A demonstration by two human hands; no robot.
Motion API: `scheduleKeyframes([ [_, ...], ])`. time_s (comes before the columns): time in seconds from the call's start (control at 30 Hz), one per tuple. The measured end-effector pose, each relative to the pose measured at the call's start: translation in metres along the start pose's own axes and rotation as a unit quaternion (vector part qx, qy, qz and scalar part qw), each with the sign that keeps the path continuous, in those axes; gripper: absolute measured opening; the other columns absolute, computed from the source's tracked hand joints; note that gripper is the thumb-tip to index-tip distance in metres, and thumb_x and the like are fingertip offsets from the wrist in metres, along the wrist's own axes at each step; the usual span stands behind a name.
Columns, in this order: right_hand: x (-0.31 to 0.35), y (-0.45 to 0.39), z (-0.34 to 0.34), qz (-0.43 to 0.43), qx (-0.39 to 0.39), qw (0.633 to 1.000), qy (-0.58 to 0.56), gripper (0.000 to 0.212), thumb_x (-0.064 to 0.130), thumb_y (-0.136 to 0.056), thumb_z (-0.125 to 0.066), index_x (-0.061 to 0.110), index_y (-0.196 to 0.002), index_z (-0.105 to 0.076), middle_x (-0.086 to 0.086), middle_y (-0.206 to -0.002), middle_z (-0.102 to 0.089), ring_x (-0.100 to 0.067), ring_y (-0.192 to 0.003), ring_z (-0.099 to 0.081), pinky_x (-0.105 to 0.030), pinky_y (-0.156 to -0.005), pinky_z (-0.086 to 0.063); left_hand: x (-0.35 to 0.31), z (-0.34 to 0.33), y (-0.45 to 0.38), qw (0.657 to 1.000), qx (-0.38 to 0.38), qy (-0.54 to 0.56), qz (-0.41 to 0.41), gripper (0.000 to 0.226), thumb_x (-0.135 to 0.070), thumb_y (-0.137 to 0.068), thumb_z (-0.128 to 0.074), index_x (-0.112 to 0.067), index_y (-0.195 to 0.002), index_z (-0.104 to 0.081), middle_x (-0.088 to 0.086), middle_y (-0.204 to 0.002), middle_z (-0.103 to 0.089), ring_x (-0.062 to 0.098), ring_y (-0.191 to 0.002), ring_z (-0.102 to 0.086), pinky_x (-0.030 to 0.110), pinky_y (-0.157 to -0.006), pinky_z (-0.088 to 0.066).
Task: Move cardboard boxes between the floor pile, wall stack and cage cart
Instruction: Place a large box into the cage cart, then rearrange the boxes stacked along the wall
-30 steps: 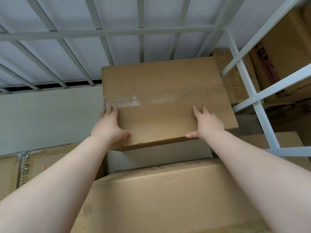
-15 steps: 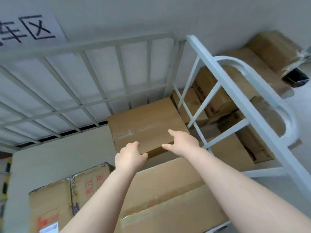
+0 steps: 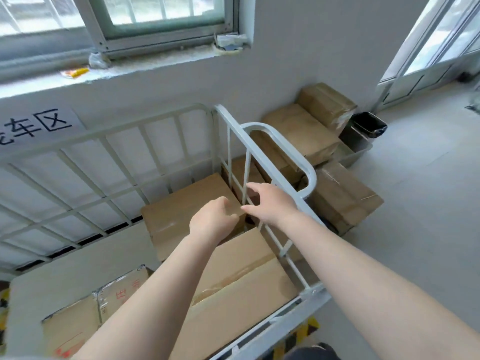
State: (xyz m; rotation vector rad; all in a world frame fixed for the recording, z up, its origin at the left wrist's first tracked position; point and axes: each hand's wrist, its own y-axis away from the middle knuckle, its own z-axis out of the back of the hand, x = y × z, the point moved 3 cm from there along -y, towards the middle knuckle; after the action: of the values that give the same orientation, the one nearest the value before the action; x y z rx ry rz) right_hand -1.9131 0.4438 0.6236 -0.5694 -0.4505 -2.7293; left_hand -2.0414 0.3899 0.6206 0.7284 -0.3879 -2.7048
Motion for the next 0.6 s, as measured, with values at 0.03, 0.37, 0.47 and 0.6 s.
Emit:
scheduleKeyframes([
  [0.03, -0.014, 0.007, 0.011, 0.003, -0.01, 1.0, -0.007, 0.062, 0.044, -0.089, -0.059, 0.029, -0.144, -0.036, 0.003, -0.147, -0.043, -0.022, -0.131, -0.045, -0.039, -0.097, -0.048, -0.018, -0.005, 0.003, 1.0, -0.005, 0.002, -0.009, 0.037, -0.029, -0.09, -0.048, -0.019, -0.125, -0.051, 0.0, -0.12, -0.06, 0.022, -0.109, -0.057, 0.033, -0.087, -0.05],
  [0.37, -0.243, 0.079, 0.118, -0.054, -0.08, 0.995, -0.013, 0.056, 0.042, -0.084, -0.065, 0.024, -0.135, -0.05, 0.003, -0.133, -0.056, -0.019, -0.121, -0.052, -0.033, -0.094, -0.047, -0.245, -0.102, 0.019, 0.991, -0.059, -0.002, -0.121, 0.041, -0.029, -0.089, -0.052, -0.023, -0.13, -0.051, -0.001, -0.124, -0.059, 0.022, -0.112, -0.056, 0.035, -0.087, -0.049],
  [0.47, -0.31, 0.094, 0.139, -0.108, -0.067, 0.992, -0.021, 0.059, 0.043, -0.082, -0.068, 0.022, -0.134, -0.05, 0.001, -0.134, -0.054, -0.02, -0.123, -0.051, -0.033, -0.095, -0.046, -0.299, -0.144, 0.014, 0.99, -0.017, -0.023, -0.135, 0.041, -0.028, -0.091, -0.051, -0.022, -0.132, -0.05, 0.0, -0.126, -0.058, 0.022, -0.115, -0.055, 0.035, -0.09, -0.045],
  [0.6, -0.384, 0.101, 0.157, -0.167, -0.051, 0.984, -0.035, 0.065, 0.046, -0.079, -0.068, 0.024, -0.136, -0.047, 0.003, -0.138, -0.051, -0.019, -0.125, -0.049, -0.034, -0.096, -0.046, -0.342, -0.184, -0.007, 0.988, 0.031, -0.078, -0.13, 0.041, -0.026, -0.093, -0.049, -0.021, -0.134, -0.047, 0.001, -0.128, -0.055, 0.023, -0.116, -0.053, 0.037, -0.096, -0.043],
])
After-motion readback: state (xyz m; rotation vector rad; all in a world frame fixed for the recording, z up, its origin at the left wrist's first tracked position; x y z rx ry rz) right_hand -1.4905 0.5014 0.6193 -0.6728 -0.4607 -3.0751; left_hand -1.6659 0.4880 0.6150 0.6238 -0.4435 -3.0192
